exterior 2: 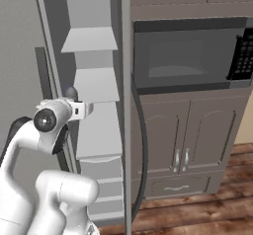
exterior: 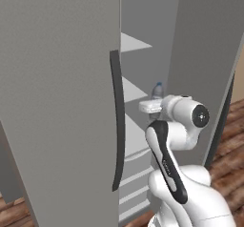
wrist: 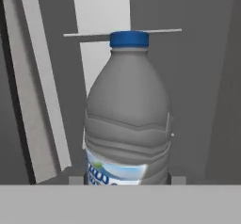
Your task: Take the bottled waters from the counter and place them in the freezer to freeze. Close the freezer door after placing the bottles.
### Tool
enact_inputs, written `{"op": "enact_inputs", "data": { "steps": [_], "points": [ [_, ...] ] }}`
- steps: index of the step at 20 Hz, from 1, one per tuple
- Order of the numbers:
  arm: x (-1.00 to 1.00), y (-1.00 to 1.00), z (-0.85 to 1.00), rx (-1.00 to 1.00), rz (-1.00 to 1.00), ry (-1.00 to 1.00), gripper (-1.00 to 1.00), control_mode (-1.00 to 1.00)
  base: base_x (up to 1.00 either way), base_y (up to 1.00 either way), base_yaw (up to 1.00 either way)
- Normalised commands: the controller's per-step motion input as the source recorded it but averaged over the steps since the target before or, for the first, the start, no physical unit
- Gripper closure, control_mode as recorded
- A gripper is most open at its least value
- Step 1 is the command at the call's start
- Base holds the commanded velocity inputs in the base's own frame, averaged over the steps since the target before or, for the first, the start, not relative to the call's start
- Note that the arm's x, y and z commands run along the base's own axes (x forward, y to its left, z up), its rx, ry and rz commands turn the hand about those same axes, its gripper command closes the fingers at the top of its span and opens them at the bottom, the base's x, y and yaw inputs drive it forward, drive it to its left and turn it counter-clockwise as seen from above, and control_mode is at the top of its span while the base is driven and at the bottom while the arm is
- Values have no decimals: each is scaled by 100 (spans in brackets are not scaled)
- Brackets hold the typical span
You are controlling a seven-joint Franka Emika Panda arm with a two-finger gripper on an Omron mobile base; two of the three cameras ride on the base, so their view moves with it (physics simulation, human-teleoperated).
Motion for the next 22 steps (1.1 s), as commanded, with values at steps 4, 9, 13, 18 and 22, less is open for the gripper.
{"op": "enact_inputs", "data": {
  "steps": [4, 9, 13, 18, 22],
  "points": [
    [28, -3, -20, -11, 3, -10, 100, -100, 0, 0, 0],
    [26, -8, -12, -3, 1, -6, 100, -100, 0, 0, 0],
    [10, 0, 0, 0, 0, -2, 100, -100, 0, 0, 0],
    [42, 0, -1, 0, 0, -1, 100, -100, 0, 0, 0],
    [58, 0, 0, 0, 3, 0, 100, -100, 0, 0, 0]
  ]
}}
